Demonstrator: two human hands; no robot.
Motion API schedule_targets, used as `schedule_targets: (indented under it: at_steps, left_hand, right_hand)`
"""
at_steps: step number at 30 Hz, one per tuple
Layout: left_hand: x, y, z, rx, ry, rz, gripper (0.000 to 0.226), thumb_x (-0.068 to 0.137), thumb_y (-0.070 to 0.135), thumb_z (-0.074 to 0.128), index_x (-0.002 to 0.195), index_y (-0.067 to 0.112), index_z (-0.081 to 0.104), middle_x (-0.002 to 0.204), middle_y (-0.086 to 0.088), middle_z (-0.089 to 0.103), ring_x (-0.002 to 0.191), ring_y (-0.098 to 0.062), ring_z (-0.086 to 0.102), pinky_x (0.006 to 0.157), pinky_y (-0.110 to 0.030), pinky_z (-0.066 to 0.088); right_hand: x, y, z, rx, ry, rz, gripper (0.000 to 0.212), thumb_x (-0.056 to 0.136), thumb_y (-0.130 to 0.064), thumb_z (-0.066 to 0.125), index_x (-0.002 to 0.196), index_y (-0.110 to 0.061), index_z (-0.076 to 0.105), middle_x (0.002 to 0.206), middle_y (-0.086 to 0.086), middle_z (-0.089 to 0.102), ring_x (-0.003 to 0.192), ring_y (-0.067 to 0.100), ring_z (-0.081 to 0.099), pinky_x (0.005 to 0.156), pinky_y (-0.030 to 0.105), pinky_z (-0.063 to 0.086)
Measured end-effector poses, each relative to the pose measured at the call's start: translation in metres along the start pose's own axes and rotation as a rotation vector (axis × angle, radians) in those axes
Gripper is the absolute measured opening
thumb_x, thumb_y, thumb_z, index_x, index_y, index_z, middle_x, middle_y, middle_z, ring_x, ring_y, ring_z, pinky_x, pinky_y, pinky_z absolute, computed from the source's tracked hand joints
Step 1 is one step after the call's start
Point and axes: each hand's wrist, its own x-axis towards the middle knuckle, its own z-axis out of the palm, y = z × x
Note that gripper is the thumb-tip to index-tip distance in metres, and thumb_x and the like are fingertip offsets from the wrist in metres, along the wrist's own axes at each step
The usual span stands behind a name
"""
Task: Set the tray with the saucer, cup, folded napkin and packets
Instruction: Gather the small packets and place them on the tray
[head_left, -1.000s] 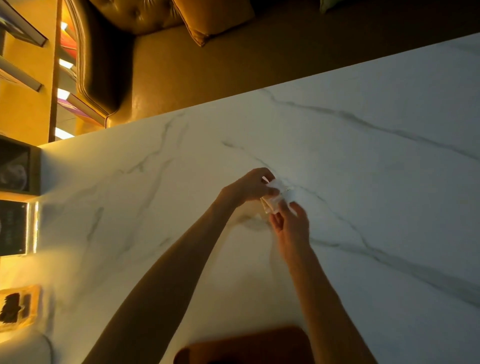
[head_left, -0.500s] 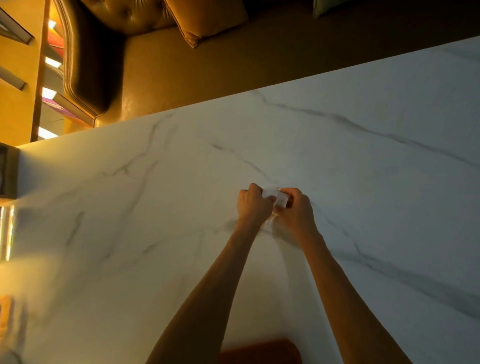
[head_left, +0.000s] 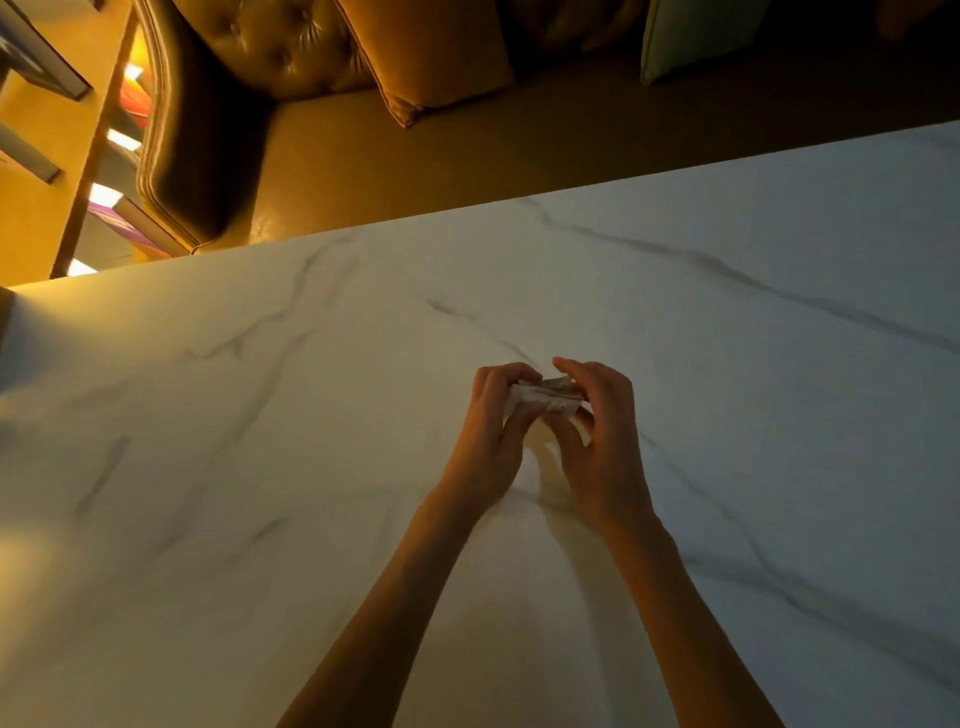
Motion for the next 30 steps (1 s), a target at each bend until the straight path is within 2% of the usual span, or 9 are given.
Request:
schedule_targets:
  at_steps: [3,6,9,14,16,18,21,25,30]
  left_hand:
    - [-0.009,-0.020,-0.004,0.027,0.004,0.008,0.021,0.098,0.012,0.047,0.119,0.008,0.048,0.117,-0.006,0.055,0.108,-0.011,0.057,0.093,-0.024,0.047]
    - [-0.024,-0.038,-0.004,0.001,-0.007,-0.038,0.029,0.098,0.005,0.047,0.126,0.012,0.044,0.120,-0.003,0.058,0.109,-0.011,0.061,0.093,-0.030,0.051]
    - [-0.032,-0.044,-0.003,0.004,0.023,-0.013,0.051,0.097,0.000,0.047,0.140,0.021,0.029,0.135,-0.004,0.051,0.120,-0.013,0.056,0.100,-0.026,0.048]
    - [-0.034,-0.051,0.002,0.158,0.004,0.020,0.075,0.090,0.007,0.051,0.151,0.030,0.013,0.154,0.008,0.031,0.141,-0.004,0.032,0.116,-0.032,0.033]
    - [-0.033,-0.052,0.006,0.239,0.042,0.031,0.078,0.087,0.012,0.050,0.150,0.034,0.010,0.155,0.009,0.030,0.140,0.002,0.026,0.118,-0.037,0.030]
    - [-0.032,-0.054,0.007,0.232,0.075,0.043,0.076,0.087,0.009,0.049,0.150,0.032,0.013,0.149,0.011,0.036,0.138,0.004,0.031,0.117,-0.043,0.033]
    - [-0.033,-0.056,0.004,0.104,0.132,0.052,0.061,0.094,0.012,0.048,0.147,0.030,0.022,0.128,0.006,0.053,0.117,-0.012,0.055,0.100,-0.045,0.047]
    - [-0.033,-0.057,0.005,0.223,0.193,0.092,0.051,0.094,0.016,0.054,0.141,0.027,0.036,0.120,0.003,0.054,0.106,-0.013,0.056,0.091,-0.042,0.050]
    - [-0.035,-0.058,0.010,0.346,0.243,0.115,0.038,0.095,0.017,0.052,0.133,0.020,0.046,0.126,-0.002,0.054,0.114,-0.018,0.053,0.095,-0.043,0.050]
  right_hand:
    - [-0.011,0.012,0.018,0.024,-0.027,-0.012,0.037,0.094,-0.013,0.060,0.127,-0.026,0.049,0.121,-0.003,0.057,0.110,0.009,0.058,0.093,0.035,0.053]
    - [-0.029,0.023,0.038,-0.034,-0.067,0.056,0.050,0.097,-0.020,0.052,0.140,-0.040,0.036,0.127,-0.015,0.053,0.115,-0.003,0.053,0.095,0.022,0.050]
    - [-0.032,0.030,0.046,-0.120,-0.022,0.020,0.067,0.096,-0.015,0.049,0.149,-0.040,0.016,0.133,-0.011,0.049,0.111,-0.011,0.050,0.087,0.007,0.047]
    - [-0.032,0.026,0.052,-0.212,-0.011,-0.084,0.087,0.093,-0.011,0.053,0.152,-0.033,-0.007,0.149,-0.005,0.038,0.124,0.000,0.044,0.100,0.051,0.048]
    - [-0.032,0.028,0.054,-0.240,-0.001,-0.126,0.088,0.094,-0.013,0.055,0.151,-0.034,-0.009,0.149,0.000,0.039,0.126,0.002,0.042,0.100,0.054,0.046]
    - [-0.031,0.031,0.054,-0.223,0.011,-0.129,0.083,0.096,-0.020,0.053,0.151,-0.036,-0.006,0.145,0.000,0.044,0.122,-0.002,0.046,0.101,0.046,0.048]
    - [-0.033,0.035,0.051,-0.101,0.039,-0.075,0.075,0.097,-0.020,0.049,0.150,-0.042,0.002,0.138,0.001,0.052,0.117,0.006,0.055,0.096,0.038,0.052]
    - [-0.030,0.035,0.051,-0.180,0.019,-0.125,0.063,0.097,-0.024,0.042,0.150,-0.040,0.013,0.127,-0.008,0.056,0.110,-0.001,0.055,0.095,0.023,0.048]
    - [-0.034,0.037,0.054,-0.231,0.036,-0.221,0.044,0.096,-0.028,0.045,0.139,-0.017,0.044,0.125,0.002,0.060,0.114,0.011,0.056,0.095,0.044,0.050]
